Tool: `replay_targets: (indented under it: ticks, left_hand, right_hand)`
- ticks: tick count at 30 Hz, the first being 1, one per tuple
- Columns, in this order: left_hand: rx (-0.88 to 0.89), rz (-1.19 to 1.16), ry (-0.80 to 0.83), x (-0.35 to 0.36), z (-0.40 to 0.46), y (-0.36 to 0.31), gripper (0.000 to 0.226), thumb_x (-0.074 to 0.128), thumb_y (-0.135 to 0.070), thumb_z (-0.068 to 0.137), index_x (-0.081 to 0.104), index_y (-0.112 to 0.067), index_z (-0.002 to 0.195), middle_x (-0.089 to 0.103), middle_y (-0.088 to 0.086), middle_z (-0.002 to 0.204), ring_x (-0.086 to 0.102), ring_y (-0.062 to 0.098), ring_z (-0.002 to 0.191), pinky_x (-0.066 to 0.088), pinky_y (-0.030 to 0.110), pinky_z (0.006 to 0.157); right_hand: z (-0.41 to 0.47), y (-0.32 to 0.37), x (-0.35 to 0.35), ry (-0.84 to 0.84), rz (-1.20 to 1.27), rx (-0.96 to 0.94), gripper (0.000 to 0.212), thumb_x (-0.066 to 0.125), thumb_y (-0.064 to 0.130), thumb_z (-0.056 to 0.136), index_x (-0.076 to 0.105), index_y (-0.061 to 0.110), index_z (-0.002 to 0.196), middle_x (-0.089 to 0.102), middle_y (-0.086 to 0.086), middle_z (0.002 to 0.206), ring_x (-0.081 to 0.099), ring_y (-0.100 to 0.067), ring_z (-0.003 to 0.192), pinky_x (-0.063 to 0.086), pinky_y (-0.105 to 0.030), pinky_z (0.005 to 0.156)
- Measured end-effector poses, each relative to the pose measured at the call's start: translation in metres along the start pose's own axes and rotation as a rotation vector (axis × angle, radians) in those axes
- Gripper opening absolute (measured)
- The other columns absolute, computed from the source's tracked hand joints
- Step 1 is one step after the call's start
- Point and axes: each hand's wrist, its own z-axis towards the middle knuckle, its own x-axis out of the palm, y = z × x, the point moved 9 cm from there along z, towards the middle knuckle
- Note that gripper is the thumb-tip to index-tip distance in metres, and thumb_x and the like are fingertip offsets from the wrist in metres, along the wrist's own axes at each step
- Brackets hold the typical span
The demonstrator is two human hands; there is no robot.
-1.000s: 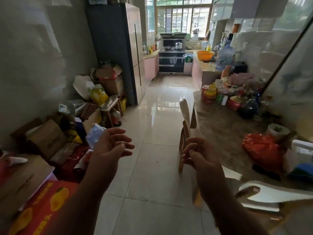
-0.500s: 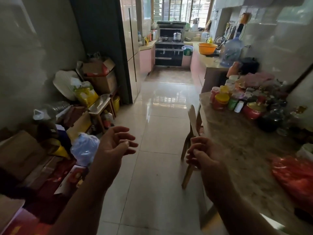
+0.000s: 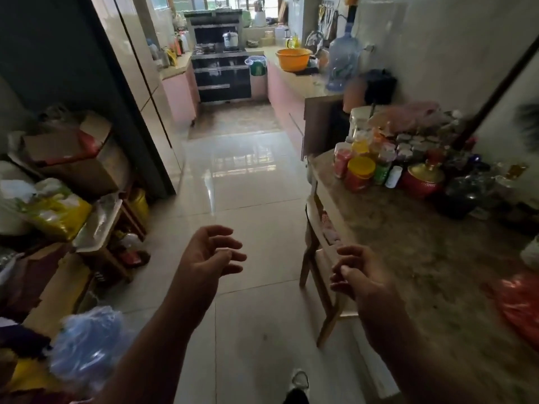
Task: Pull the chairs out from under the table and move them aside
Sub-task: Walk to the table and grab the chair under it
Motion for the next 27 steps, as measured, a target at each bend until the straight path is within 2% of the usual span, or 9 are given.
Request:
replay_targets:
  ticks: [3, 6, 10, 12, 14, 17, 20, 23, 27]
  left_hand:
    - [-0.058, 0.01, 0.045, 0.017, 0.078, 0.026, 0.032, 0.057, -0.01, 0.078, 0.06, -0.014, 0.109, 0.068, 0.017, 0.102, 0.072, 0.034, 0.087, 0.059, 0.041, 0.071]
    - [-0.129, 0.032, 0.095, 0.041, 0.156, 0.055, 0.034, 0.057, -0.009, 0.076, 0.06, -0.012, 0.11, 0.067, 0.019, 0.102, 0.072, 0.033, 0.085, 0.059, 0.044, 0.072]
    - [-0.208, 0.088, 0.173, 0.074, 0.258, 0.077, 0.029, 0.056, 0.0, 0.084, 0.06, -0.012, 0.11, 0.067, 0.02, 0.103, 0.074, 0.027, 0.083, 0.059, 0.04, 0.071]
    - [-0.239, 0.112, 0.219, 0.09, 0.297, 0.083, 0.029, 0.056, 0.001, 0.084, 0.06, -0.012, 0.11, 0.068, 0.018, 0.102, 0.073, 0.027, 0.084, 0.058, 0.039, 0.071]
    - [-0.29, 0.123, 0.262, 0.107, 0.334, 0.092, 0.034, 0.058, -0.006, 0.078, 0.059, -0.013, 0.111, 0.068, 0.016, 0.102, 0.073, 0.029, 0.087, 0.057, 0.038, 0.072]
    - [-0.352, 0.139, 0.338, 0.131, 0.365, 0.11, 0.035, 0.057, -0.007, 0.077, 0.058, -0.013, 0.112, 0.067, 0.017, 0.105, 0.072, 0.031, 0.091, 0.057, 0.038, 0.073]
    - [-0.405, 0.167, 0.473, 0.162, 0.4, 0.134, 0.031, 0.053, 0.007, 0.088, 0.058, -0.012, 0.112, 0.065, 0.02, 0.107, 0.07, 0.035, 0.093, 0.056, 0.041, 0.074]
    - [-0.422, 0.184, 0.597, 0.178, 0.43, 0.151, 0.031, 0.052, 0.01, 0.09, 0.059, -0.009, 0.114, 0.066, 0.019, 0.105, 0.069, 0.034, 0.091, 0.056, 0.044, 0.075]
    - [-0.549, 0.19, 0.739, 0.197, 0.462, 0.188, 0.029, 0.053, 0.01, 0.091, 0.056, -0.005, 0.116, 0.064, 0.021, 0.107, 0.068, 0.033, 0.091, 0.058, 0.047, 0.077]
  right_hand:
    - [0.063, -0.028, -0.008, -0.077, 0.044, 0.065, 0.023, 0.045, -0.001, 0.095, 0.06, 0.01, 0.109, 0.061, -0.016, 0.09, 0.061, -0.025, 0.078, 0.056, -0.03, 0.066]
    - [0.132, -0.053, -0.009, -0.119, 0.053, 0.1, 0.024, 0.045, 0.0, 0.095, 0.059, 0.011, 0.11, 0.06, -0.02, 0.095, 0.062, -0.024, 0.079, 0.059, -0.029, 0.067]
    - [0.231, -0.069, -0.007, -0.173, 0.036, 0.153, 0.022, 0.046, 0.001, 0.094, 0.057, 0.008, 0.111, 0.06, -0.029, 0.104, 0.062, -0.027, 0.082, 0.058, -0.041, 0.077]
    - [0.267, -0.072, -0.005, -0.209, 0.035, 0.183, 0.022, 0.046, 0.001, 0.092, 0.057, 0.008, 0.11, 0.061, -0.024, 0.097, 0.063, -0.029, 0.082, 0.057, -0.049, 0.081]
    - [0.295, -0.08, -0.005, -0.257, 0.057, 0.201, 0.022, 0.048, 0.005, 0.089, 0.057, 0.009, 0.109, 0.061, -0.019, 0.093, 0.063, -0.027, 0.08, 0.057, -0.047, 0.079]
    - [0.313, -0.095, -0.004, -0.297, 0.071, 0.234, 0.027, 0.048, 0.011, 0.083, 0.059, 0.012, 0.107, 0.062, -0.019, 0.094, 0.063, -0.021, 0.075, 0.056, -0.039, 0.073]
    - [0.325, -0.12, -0.012, -0.452, 0.062, 0.29, 0.023, 0.046, 0.001, 0.089, 0.059, 0.012, 0.105, 0.061, -0.012, 0.087, 0.062, -0.014, 0.069, 0.054, -0.032, 0.068]
    - [0.327, -0.146, -0.008, -0.606, 0.101, 0.337, 0.025, 0.045, -0.004, 0.088, 0.059, 0.012, 0.101, 0.06, -0.008, 0.08, 0.06, -0.007, 0.062, 0.052, -0.024, 0.059]
    - [0.318, -0.18, 0.006, -0.844, 0.115, 0.387, 0.024, 0.046, 0.0, 0.087, 0.057, 0.019, 0.095, 0.058, -0.008, 0.08, 0.058, -0.015, 0.067, 0.05, -0.033, 0.064]
